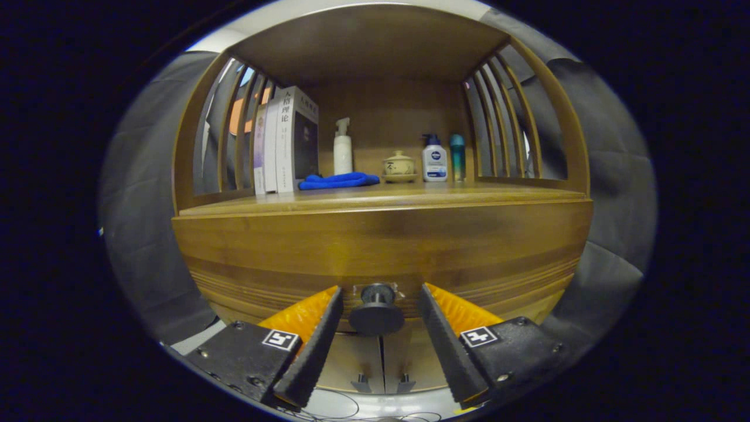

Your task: Pull open the drawer, take out the items inside it, and place them on the countertop above the cabinet.

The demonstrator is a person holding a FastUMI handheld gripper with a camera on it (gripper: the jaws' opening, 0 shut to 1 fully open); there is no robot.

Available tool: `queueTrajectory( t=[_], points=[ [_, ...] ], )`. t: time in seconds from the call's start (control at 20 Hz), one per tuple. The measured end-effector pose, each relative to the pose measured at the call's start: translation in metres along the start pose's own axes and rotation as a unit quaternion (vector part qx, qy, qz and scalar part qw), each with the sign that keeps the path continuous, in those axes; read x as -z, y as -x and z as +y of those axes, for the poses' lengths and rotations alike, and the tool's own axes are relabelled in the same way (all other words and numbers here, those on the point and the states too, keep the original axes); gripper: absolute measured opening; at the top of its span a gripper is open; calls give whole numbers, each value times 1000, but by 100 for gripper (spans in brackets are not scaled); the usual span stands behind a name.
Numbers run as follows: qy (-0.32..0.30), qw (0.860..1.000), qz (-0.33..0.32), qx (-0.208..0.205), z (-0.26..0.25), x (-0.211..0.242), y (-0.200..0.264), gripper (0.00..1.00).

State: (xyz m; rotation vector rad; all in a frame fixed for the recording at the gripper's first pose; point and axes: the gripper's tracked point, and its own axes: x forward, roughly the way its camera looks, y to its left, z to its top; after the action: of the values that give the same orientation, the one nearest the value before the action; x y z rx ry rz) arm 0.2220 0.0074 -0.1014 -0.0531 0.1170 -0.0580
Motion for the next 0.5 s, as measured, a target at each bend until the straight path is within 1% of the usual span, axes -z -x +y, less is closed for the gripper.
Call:
queueTrajectory(
  t=[0.05,0.1,0.15,0.2,0.35,0.5],
  points=[
    [10,1000,2,9,0,4,7,85],
    [7,1000,-4,6,5,3,4,74],
    [5,1000,-3,11,3,3,7,63],
    [-4,1000,2,14,3,3,4,47],
    [-17,1000,11,1,5,5,8,44],
    [-9,1000,18,-2,5,5,9,37]
  ],
)
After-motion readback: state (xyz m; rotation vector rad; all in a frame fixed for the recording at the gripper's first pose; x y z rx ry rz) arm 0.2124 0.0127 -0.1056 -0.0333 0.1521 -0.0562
